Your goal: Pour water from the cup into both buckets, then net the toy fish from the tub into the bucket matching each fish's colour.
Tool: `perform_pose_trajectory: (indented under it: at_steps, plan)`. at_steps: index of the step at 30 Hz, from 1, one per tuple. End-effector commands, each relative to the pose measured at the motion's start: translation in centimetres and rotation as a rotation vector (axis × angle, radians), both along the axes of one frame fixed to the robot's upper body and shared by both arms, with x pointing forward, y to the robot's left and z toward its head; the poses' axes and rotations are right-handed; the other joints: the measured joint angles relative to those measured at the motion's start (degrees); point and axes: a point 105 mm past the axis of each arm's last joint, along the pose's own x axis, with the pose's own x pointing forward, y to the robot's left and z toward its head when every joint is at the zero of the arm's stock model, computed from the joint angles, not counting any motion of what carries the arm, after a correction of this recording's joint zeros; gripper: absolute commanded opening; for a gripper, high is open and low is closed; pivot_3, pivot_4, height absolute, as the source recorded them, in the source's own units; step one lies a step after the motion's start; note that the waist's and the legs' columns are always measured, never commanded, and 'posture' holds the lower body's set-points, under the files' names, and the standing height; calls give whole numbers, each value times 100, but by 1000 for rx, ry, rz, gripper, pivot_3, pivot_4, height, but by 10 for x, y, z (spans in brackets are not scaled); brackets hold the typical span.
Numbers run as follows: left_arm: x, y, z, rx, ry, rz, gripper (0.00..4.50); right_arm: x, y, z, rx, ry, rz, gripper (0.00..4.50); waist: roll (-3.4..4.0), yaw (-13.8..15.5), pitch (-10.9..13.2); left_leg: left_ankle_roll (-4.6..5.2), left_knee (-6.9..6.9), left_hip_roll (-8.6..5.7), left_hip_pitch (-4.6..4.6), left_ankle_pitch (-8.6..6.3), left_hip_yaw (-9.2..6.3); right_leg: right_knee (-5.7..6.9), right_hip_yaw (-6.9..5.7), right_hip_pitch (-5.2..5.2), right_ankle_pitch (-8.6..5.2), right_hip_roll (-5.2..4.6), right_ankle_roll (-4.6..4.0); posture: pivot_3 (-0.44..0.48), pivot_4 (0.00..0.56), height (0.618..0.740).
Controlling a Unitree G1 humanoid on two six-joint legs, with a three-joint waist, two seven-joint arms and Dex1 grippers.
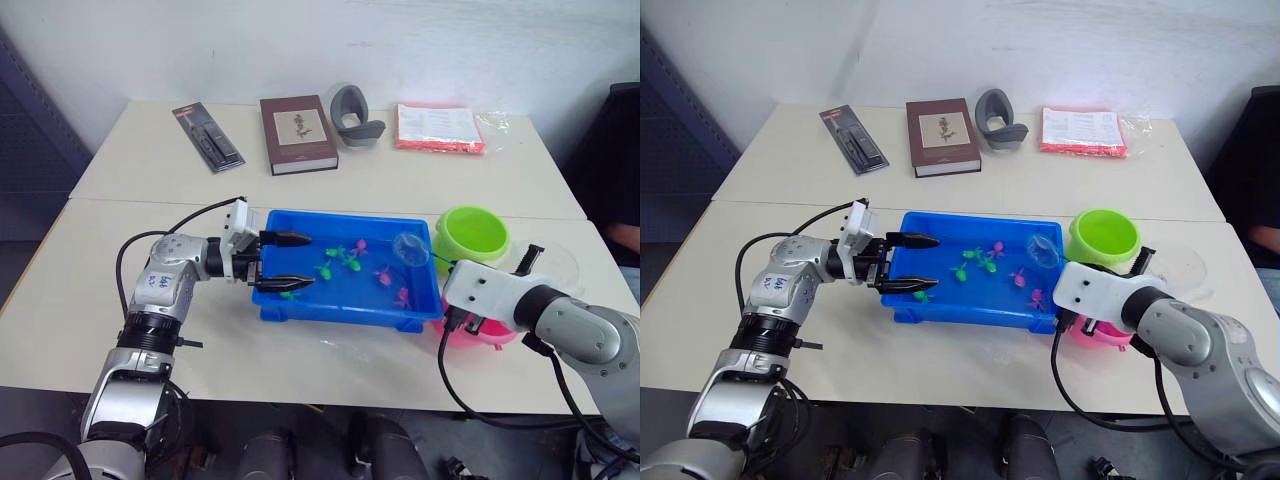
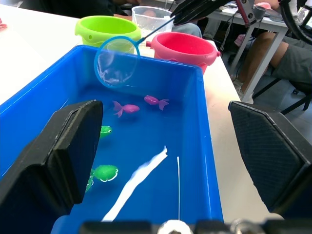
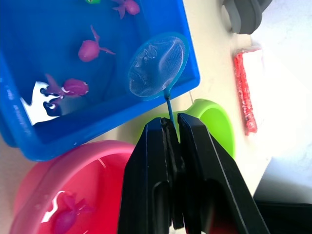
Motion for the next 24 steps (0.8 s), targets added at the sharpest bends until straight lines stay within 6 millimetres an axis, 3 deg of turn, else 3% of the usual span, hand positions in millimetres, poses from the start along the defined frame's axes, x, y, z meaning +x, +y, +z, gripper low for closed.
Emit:
perform_pose_trajectory:
  at_steps: [1,11,17,24]
  plan:
    - [-2,2,8,-10,-40,-3,4437,2,0,-3,-75,16,-1,0,0,-4,0,0,0,0,1,0,1,0,-3,0,0,0,0,0,150,740]
    - [-4,1,8,-16,-42,-3,4437,2,-6,-6,-115,130,-52,0,0,11,0,0,0,-1,-2,0,-4,-3,-19,2,1,-4,1,0,150,740]
    - [-5,0,8,-20,-41,3,4437,-13,-10,-19,-102,349,-72,0,0,17,0,0,3,-2,-4,0,-19,-9,-18,10,1,-10,2,0,150,740]
    - [-8,7,5,-18,-36,19,4437,-16,-4,-17,-46,447,-59,0,0,12,0,0,5,-4,-8,0,-34,-13,-20,15,1,-17,2,0,150,740]
